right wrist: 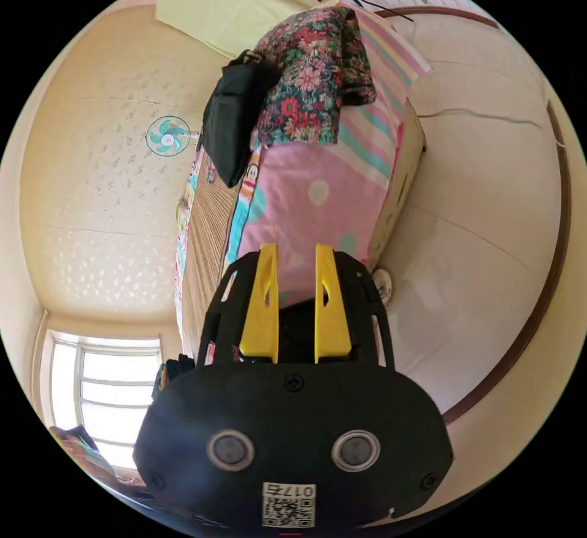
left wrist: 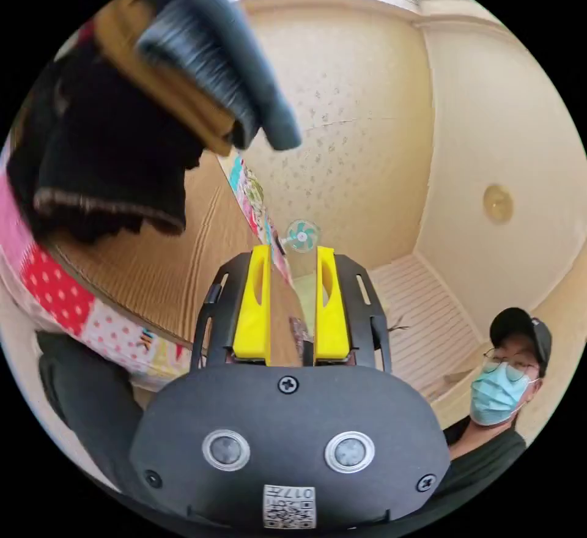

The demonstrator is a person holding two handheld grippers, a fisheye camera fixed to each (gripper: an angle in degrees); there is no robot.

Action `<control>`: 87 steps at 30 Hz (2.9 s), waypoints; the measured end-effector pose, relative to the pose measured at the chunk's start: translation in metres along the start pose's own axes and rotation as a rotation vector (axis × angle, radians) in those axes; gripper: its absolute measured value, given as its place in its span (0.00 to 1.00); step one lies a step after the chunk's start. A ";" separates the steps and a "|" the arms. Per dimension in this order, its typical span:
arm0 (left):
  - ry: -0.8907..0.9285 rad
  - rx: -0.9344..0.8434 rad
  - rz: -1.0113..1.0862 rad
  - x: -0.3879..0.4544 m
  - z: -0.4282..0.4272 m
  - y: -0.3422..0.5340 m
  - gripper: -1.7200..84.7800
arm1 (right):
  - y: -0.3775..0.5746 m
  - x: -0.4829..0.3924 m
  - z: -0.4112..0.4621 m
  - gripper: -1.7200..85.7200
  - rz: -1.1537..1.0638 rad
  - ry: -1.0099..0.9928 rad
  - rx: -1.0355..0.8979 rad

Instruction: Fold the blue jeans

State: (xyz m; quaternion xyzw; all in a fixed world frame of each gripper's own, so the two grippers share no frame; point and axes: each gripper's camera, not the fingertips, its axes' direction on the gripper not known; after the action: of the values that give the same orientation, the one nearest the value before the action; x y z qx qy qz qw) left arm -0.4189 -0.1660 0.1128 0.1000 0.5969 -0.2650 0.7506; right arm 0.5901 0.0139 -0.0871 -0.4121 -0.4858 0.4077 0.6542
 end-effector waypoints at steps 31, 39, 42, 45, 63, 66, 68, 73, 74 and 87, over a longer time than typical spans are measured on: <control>-0.063 -1.100 0.641 0.070 0.436 0.379 0.03 | 0.163 -0.195 0.133 0.13 -0.762 0.215 -0.222; -0.114 -0.755 0.274 0.022 0.330 0.311 0.11 | 0.238 -0.329 0.283 0.15 -1.079 -0.122 -0.552; -0.149 -0.656 0.217 0.014 0.298 0.278 0.11 | 0.250 -0.373 0.365 0.16 -1.048 -0.208 -0.680; -0.191 -0.577 0.207 0.018 0.276 0.258 0.12 | 0.232 -0.392 0.446 0.16 -0.912 -0.196 -0.695; -0.069 -0.303 0.028 0.033 0.262 0.156 0.25 | 0.253 -0.335 0.413 0.05 -0.594 -0.934 -1.346; 0.045 -0.284 -0.026 0.040 0.250 0.172 0.18 | 0.261 -0.312 0.373 0.05 -0.568 -0.997 -1.415; 0.085 -0.210 0.059 0.066 0.218 0.187 0.06 | 0.244 -0.300 0.338 0.05 -0.549 -1.105 -1.389; 0.076 -0.174 0.247 0.156 0.155 0.190 0.02 | 0.177 -0.303 0.191 0.05 -0.749 -1.202 -1.089; 0.053 -0.157 0.323 0.191 0.140 0.189 0.02 | 0.163 -0.310 0.147 0.05 -0.802 -1.197 -0.998; 0.170 0.206 1.065 0.524 0.038 0.235 0.02 | 0.223 -0.373 -0.283 0.04 -1.525 -0.865 0.191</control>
State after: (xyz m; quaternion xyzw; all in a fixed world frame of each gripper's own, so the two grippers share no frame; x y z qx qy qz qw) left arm -0.1878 -0.1321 -0.4136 0.4823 0.4932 0.1034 0.7166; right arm 0.7621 -0.3018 -0.4604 0.2713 -0.7977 0.0191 0.5383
